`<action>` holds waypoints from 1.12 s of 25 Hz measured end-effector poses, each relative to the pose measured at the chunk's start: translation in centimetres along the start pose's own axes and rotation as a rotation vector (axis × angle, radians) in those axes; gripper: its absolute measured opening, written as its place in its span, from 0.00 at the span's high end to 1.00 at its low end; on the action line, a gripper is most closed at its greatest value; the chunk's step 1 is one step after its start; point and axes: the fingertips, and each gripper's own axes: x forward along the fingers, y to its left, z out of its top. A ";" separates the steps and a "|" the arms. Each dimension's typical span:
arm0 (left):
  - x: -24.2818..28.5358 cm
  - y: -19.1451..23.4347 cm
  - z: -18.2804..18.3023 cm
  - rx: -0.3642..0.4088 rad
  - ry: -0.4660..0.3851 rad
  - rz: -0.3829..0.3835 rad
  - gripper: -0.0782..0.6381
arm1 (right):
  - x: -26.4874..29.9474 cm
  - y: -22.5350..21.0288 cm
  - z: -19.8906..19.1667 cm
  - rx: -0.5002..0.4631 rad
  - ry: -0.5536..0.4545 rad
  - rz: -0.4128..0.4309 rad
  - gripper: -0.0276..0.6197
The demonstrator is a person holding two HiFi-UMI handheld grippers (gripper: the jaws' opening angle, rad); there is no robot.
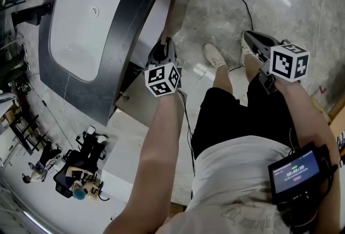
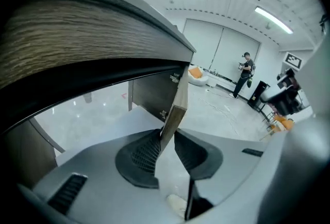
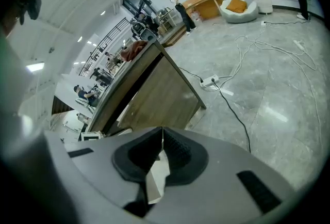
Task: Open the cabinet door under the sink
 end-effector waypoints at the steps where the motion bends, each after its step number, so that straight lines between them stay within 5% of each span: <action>1: 0.1 -0.5 -0.3 0.021 0.013 -0.010 0.76 | 0.0 0.0 0.0 0.000 -0.004 0.000 0.93; 11: 0.4 -4.0 -2.2 0.167 0.120 -0.066 0.78 | -1.2 -0.1 0.3 0.014 -0.052 -0.007 0.93; 28: -0.2 -8.2 -3.0 0.083 0.170 -0.021 0.78 | -5.6 -3.1 1.1 0.046 -0.064 -0.055 0.93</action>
